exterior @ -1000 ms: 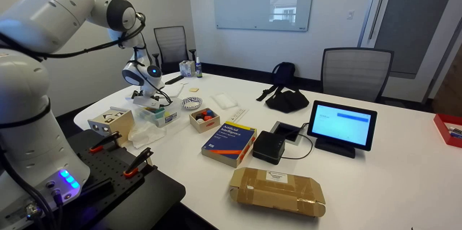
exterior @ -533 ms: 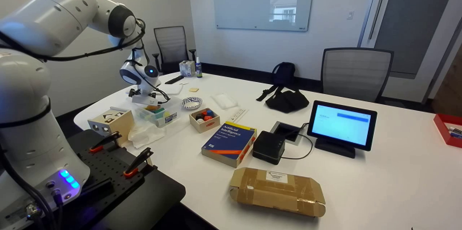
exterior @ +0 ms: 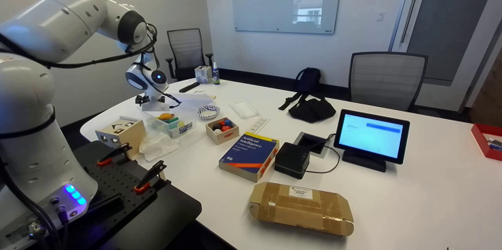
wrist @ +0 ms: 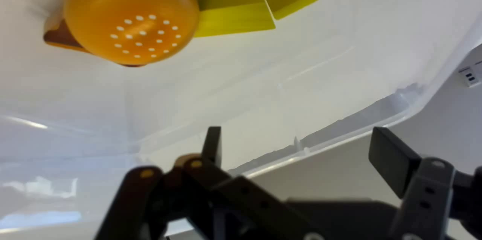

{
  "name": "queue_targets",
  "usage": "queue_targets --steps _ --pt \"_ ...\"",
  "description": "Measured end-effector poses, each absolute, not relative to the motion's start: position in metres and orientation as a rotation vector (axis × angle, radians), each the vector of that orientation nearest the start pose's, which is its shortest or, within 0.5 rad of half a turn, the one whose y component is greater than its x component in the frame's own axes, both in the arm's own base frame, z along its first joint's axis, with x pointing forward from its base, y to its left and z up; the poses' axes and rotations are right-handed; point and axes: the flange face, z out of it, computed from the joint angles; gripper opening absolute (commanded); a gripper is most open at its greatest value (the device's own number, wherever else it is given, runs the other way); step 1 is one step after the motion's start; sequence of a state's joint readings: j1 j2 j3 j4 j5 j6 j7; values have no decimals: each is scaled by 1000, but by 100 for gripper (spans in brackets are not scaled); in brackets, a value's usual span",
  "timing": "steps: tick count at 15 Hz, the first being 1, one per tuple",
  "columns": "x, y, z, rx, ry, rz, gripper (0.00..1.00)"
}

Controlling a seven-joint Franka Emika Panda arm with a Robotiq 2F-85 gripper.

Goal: Remove the white lid from the lunchbox and put it on the table

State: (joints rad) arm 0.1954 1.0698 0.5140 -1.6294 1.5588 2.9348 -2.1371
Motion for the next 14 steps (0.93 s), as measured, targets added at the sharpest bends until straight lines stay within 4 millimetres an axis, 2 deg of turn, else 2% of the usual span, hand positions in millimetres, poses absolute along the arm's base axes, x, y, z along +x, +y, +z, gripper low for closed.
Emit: queue_targets --steps 4,7,10,14 --pt "519 338 19 -2170 -1170 -678 100" --pt "496 316 20 -2244 -1193 -603 100" --pt "470 298 45 -2304 -1243 -525 100" --pt "433 281 91 -2388 -1341 -449 100"
